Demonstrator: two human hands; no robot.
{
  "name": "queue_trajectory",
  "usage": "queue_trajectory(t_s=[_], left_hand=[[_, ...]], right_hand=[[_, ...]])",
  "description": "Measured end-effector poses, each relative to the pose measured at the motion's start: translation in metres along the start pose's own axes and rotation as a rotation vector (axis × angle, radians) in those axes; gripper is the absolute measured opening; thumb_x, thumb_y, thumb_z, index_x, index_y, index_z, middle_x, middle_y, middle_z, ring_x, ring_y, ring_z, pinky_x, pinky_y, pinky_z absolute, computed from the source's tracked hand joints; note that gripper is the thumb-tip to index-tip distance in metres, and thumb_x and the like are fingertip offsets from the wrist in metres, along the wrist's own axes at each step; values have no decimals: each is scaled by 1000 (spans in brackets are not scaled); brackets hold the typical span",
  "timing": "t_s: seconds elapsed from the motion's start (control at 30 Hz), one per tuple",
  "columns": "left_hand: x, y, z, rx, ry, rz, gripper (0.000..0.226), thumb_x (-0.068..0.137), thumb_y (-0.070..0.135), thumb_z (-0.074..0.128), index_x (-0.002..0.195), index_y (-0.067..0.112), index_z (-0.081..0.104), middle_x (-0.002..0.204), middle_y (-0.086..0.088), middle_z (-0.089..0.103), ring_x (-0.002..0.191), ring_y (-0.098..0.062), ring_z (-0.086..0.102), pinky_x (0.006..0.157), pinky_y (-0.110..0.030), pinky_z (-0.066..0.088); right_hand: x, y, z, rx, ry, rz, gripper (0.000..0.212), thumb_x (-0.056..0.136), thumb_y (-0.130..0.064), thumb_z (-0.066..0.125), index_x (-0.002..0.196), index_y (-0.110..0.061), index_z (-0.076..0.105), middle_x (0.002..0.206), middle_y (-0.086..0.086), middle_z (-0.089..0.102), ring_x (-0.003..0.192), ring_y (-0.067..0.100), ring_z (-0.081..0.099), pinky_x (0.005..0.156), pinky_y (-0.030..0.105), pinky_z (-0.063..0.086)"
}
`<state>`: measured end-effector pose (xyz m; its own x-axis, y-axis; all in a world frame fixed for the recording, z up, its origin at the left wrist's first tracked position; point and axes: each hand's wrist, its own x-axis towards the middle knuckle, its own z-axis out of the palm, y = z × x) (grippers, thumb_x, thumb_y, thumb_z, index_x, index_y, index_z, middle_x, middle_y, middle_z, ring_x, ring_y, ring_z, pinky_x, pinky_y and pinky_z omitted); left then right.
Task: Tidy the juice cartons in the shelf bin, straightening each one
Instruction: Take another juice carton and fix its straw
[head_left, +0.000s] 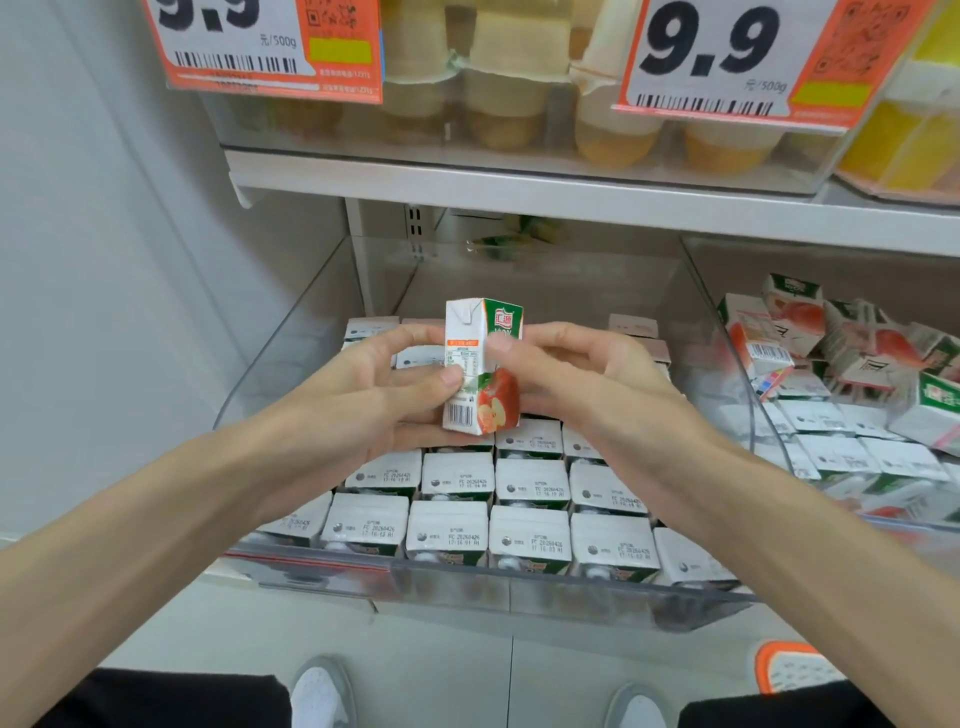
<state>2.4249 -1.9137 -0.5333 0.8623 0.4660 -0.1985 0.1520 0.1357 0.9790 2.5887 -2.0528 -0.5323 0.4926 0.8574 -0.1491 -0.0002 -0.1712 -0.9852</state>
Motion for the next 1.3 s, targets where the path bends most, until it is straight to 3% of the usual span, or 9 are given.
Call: queue_trajectory(t_s=[0.13,0.3,0.47,0.67,0.77,0.83,1.0,1.17,1.3], left_hand=[[1,0,0,25,-6,40,44,101,18,64,145,21,57,125,-8,78,116,-28,75,99,-35,60],[3,0,1,25,0,73,35,106,30,54,134,16,70,125,-5,78,116,-24,75,96,-32,61],[6,-5,-2,45,113,61,39,95,25,70,133,20,67,124,-7,77,108,-30,76,79,-25,63],[7,-5,0,153,171,107,42,91,29,76,132,27,69,119,1,79,99,-24,77,83,-34,62],[6,-3,-1,173,207,157,44,87,24,80,129,23,68,118,1,79,95,-16,79,75,-27,63],[5,-2,-2,210,198,211,44,86,21,81,128,22,67,121,3,78,106,-16,77,86,-27,63],[4,0,-2,309,184,357,45,81,18,85,124,24,72,117,7,78,113,-10,73,97,-22,57],[4,-2,2,305,179,380,46,75,16,87,119,23,74,110,0,79,100,-16,76,90,-25,61],[5,-3,2,317,173,371,43,85,6,82,123,24,73,116,4,78,103,-16,76,90,-21,58]], right_hand=[[1,-3,0,-68,40,-29,41,83,-44,86,119,-28,76,111,1,78,103,7,76,92,26,49],[4,-4,-4,116,48,-4,29,99,-23,73,128,-19,69,110,1,82,108,16,77,108,38,53],[0,-5,-3,195,-113,15,30,104,-22,64,131,-7,63,114,9,80,108,25,78,101,42,59],[1,-5,-2,-67,-29,-55,25,96,-35,76,119,-25,74,111,-6,81,104,9,76,82,21,56],[4,-3,-6,-178,-4,-114,27,96,-37,75,122,-31,75,114,-13,78,110,1,72,96,25,54],[4,-2,-9,-190,-23,-150,30,97,-30,75,127,-29,73,119,-14,77,114,0,70,104,28,53],[3,0,-17,-101,-65,-159,32,105,-7,62,131,-24,71,126,-13,76,121,5,69,112,34,48],[7,3,-16,35,-141,-81,34,109,-4,50,137,-16,66,127,0,77,120,15,72,113,38,50],[3,0,-19,-65,-143,-143,36,109,-9,54,140,-25,65,134,-9,73,129,11,65,117,41,45]])
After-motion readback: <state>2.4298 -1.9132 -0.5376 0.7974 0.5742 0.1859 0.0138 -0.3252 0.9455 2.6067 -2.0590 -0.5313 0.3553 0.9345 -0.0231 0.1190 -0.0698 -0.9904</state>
